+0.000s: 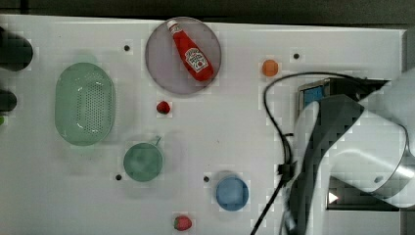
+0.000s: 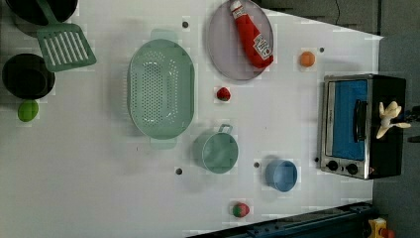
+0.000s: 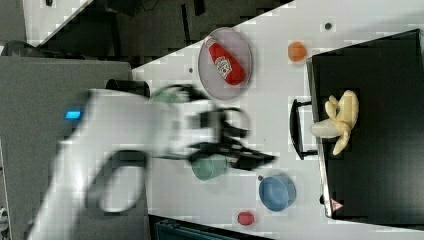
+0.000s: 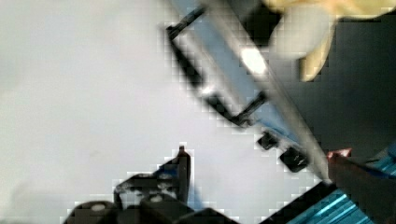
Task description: Pick banana from table and place on oven.
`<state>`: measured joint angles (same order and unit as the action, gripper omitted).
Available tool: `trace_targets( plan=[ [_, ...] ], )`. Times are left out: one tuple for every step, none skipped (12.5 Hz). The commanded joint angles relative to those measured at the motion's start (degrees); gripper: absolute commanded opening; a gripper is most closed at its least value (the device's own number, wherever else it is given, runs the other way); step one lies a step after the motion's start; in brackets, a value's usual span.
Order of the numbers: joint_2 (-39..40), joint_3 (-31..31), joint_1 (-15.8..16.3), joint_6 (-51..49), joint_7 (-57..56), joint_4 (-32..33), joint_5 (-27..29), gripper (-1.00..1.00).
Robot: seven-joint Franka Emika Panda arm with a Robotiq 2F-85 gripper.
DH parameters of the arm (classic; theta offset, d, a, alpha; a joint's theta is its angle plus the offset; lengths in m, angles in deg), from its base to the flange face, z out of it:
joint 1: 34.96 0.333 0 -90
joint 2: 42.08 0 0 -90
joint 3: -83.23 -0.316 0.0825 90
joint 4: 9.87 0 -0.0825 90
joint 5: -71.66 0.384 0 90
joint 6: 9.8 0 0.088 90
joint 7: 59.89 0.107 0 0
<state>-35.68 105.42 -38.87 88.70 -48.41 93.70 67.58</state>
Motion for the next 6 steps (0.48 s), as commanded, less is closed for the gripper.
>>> trace_targets(
  plan=[
    [-6.6,-9.5,6.3,0.8,15.3,-5.1,1.5,1.00],
    [-8.1,-12.3,7.0,0.8,21.9,-5.2,1.5,1.00],
    [-9.4,-14.8,7.5,0.4,27.9,-5.0,1.5,1.00],
    [-10.5,-17.0,7.9,0.1,32.4,-4.6,1.5,1.00],
    [-11.4,-18.7,8.0,-0.6,35.5,-4.4,1.4,1.00],
    [-12.0,-19.4,8.0,-2.3,36.4,-4.2,1.4,1.00]
  ],
)
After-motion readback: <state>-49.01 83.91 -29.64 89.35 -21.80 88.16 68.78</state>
